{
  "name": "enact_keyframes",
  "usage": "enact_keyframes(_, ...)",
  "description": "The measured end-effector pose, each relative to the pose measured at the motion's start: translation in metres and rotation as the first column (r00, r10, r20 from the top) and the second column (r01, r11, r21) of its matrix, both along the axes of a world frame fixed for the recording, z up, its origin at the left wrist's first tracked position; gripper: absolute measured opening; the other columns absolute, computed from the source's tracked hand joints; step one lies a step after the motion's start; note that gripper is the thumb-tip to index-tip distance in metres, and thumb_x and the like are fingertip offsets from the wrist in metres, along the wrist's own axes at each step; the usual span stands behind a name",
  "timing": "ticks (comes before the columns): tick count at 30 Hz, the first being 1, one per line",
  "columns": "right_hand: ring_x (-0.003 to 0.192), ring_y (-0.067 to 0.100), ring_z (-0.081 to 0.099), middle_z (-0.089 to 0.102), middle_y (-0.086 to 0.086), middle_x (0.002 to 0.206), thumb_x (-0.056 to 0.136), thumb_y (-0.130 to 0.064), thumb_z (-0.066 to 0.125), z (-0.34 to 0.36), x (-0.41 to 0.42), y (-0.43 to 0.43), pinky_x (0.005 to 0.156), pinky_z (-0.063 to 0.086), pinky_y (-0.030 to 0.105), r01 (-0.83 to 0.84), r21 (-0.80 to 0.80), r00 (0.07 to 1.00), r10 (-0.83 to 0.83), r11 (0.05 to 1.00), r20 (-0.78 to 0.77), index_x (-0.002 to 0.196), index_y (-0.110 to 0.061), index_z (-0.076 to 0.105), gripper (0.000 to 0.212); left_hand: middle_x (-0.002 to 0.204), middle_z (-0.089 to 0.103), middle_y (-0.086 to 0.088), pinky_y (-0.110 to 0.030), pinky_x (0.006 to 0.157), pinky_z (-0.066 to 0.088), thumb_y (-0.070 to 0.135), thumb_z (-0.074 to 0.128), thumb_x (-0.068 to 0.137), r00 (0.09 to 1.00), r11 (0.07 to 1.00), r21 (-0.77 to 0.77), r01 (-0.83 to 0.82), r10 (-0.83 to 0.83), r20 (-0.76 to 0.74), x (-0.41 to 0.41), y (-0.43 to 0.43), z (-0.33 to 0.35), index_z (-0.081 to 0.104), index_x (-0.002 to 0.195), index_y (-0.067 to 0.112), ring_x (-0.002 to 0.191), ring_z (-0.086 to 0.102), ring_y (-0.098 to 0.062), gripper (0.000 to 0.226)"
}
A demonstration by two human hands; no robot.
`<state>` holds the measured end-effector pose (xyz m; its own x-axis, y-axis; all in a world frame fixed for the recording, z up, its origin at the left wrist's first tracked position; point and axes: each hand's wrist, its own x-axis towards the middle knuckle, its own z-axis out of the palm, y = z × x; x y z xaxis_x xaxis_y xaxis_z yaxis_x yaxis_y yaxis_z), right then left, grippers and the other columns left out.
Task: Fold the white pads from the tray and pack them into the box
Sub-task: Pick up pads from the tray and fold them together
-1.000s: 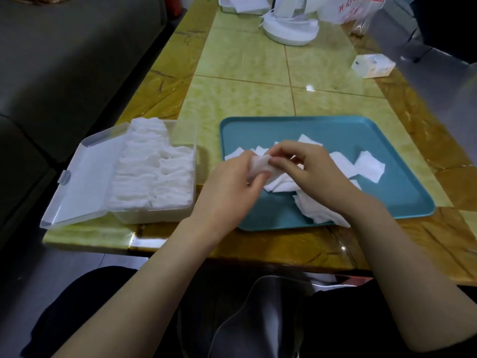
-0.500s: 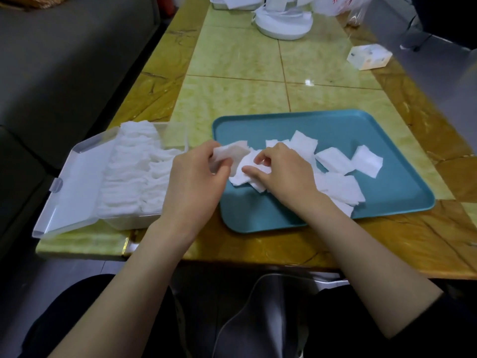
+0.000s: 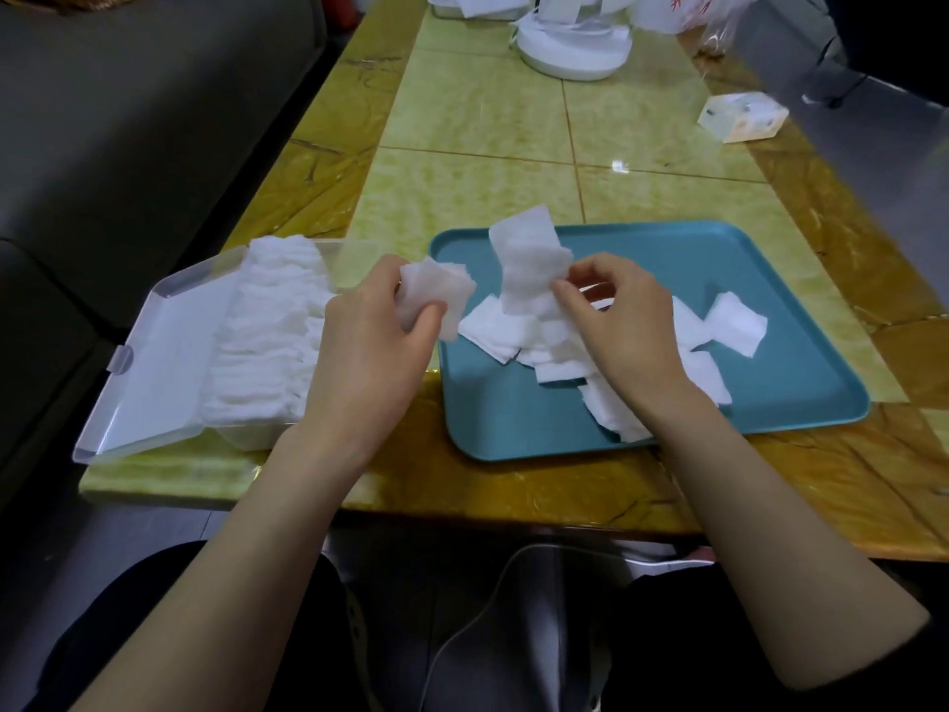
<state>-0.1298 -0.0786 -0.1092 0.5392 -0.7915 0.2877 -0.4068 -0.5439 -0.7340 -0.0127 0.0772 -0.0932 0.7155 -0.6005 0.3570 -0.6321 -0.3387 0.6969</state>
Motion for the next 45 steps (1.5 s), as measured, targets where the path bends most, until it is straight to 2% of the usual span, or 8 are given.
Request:
enact_keyframes(6, 0.068, 0.0, 0.053, 0.058, -0.01, 0.079, 0.087, -0.018, 0.06, 0.009, -0.003, 0.001, 0.063, 0.039, 0.006, 0.045, 0.058, 0.993, -0.05, 0.997, 0.102, 0.084, -0.018, 0.055, 0.006, 0.06, 0.044, 0.0, -0.031, 0.054, 0.02, 0.016, 0.06, 0.089, 1.0, 1.0, 0.007, 0.017, -0.017, 0.013, -0.002, 0.0, -0.002, 0.047, 0.076, 0.0, 0.063, 0.041, -0.025, 0.024)
enact_keyframes(11, 0.082, 0.018, 0.066, 0.063, -0.005, 0.08, 0.086, -0.021, 0.054, 0.01, -0.004, 0.002, 0.081, 0.053, 0.041, -0.01, 0.23, 0.999, 0.001, 0.973, 0.038, 0.076, -0.023, 0.05, 0.01, 0.058, 0.042, -0.004, -0.03, 0.053, 0.026, 0.016, 0.058, 0.089, 1.0, 1.0, 0.013, 0.017, -0.017, 0.005, -0.003, -0.002, -0.001, 0.045, 0.072, 0.0, 0.058, 0.04, -0.022, 0.027)
enact_keyframes(17, 0.074, 0.02, 0.065, 0.061, -0.003, 0.077, 0.09, -0.01, 0.046, 0.015, -0.005, 0.006, 0.08, 0.053, 0.044, -0.065, 0.197, 0.998, 0.062, 0.978, 0.019, 0.095, -0.013, 0.06, 0.015, 0.055, 0.035, 0.001, -0.018, 0.049, 0.03, 0.016, 0.058, 0.089, 1.0, 1.0, 0.023, 0.018, -0.018, -0.01, -0.005, -0.004, 0.0, 0.036, 0.066, 0.008, 0.053, 0.035, -0.013, 0.033)
enact_keyframes(22, 0.085, 0.014, 0.048, 0.056, 0.001, 0.095, 0.095, -0.008, 0.038, 0.013, -0.006, 0.007, 0.073, 0.035, 0.022, -0.123, 0.031, 0.986, 0.126, 0.992, -0.108, 0.112, -0.008, 0.062, 0.029, 0.057, 0.041, -0.004, -0.019, 0.051, 0.03, 0.017, 0.058, 0.089, 1.0, 1.0, 0.02, 0.018, -0.017, -0.02, -0.004, -0.005, 0.0, 0.045, 0.072, -0.003, 0.055, 0.035, -0.015, 0.029)
enact_keyframes(28, 0.066, -0.002, 0.046, 0.048, -0.018, 0.071, 0.096, -0.018, 0.048, 0.013, -0.006, 0.009, 0.061, 0.034, 0.007, -0.178, 0.05, 0.981, 0.181, 0.983, -0.064, 0.099, -0.012, 0.063, 0.017, 0.076, 0.063, -0.001, -0.024, 0.067, 0.048, 0.024, 0.059, 0.086, 0.954, 0.996, -0.08, 0.04, -0.062, -0.294, -0.006, -0.009, 0.004, 0.061, 0.08, 0.016, 0.077, 0.057, -0.022, 0.011)
enact_keyframes(32, 0.062, -0.007, 0.046, 0.05, -0.017, 0.07, 0.095, -0.021, 0.051, 0.013, -0.006, 0.011, 0.061, 0.035, 0.007, -0.238, 0.095, 0.97, 0.242, 0.967, -0.031, 0.09, -0.015, 0.062, 0.013, 0.093, 0.072, -0.002, -0.049, 0.087, 0.054, 0.03, 0.058, 0.074, 0.836, 0.976, -0.182, 0.124, -0.201, -0.511, -0.011, -0.01, 0.008, 0.067, 0.086, 0.029, 0.095, 0.067, -0.023, 0.015)
enact_keyframes(37, 0.064, -0.001, 0.047, 0.054, -0.016, 0.068, 0.095, -0.019, 0.051, 0.017, -0.006, 0.013, 0.063, 0.037, 0.012, -0.324, 0.169, 0.946, 0.316, 0.931, 0.075, 0.078, -0.027, 0.056, 0.019, 0.094, 0.073, 0.001, -0.024, 0.075, 0.055, 0.02, 0.064, 0.085, 0.753, 0.968, -0.126, 0.215, -0.247, -0.61, -0.013, -0.013, 0.003, 0.069, 0.091, 0.026, 0.091, 0.067, -0.015, 0.01)
enact_keyframes(45, 0.063, 0.0, 0.047, 0.051, -0.015, 0.069, 0.097, -0.018, 0.047, 0.014, -0.008, 0.005, 0.059, 0.036, 0.011, -0.08, 0.133, 0.993, 0.068, 0.988, 0.092, 0.084, -0.02, 0.055, 0.015, 0.085, 0.071, -0.009, -0.037, 0.074, 0.051, 0.017, 0.06, 0.09, 0.862, 0.992, -0.065, 0.105, -0.124, -0.492, -0.012, -0.017, -0.003, 0.068, 0.086, 0.015, 0.078, 0.06, -0.014, 0.009)
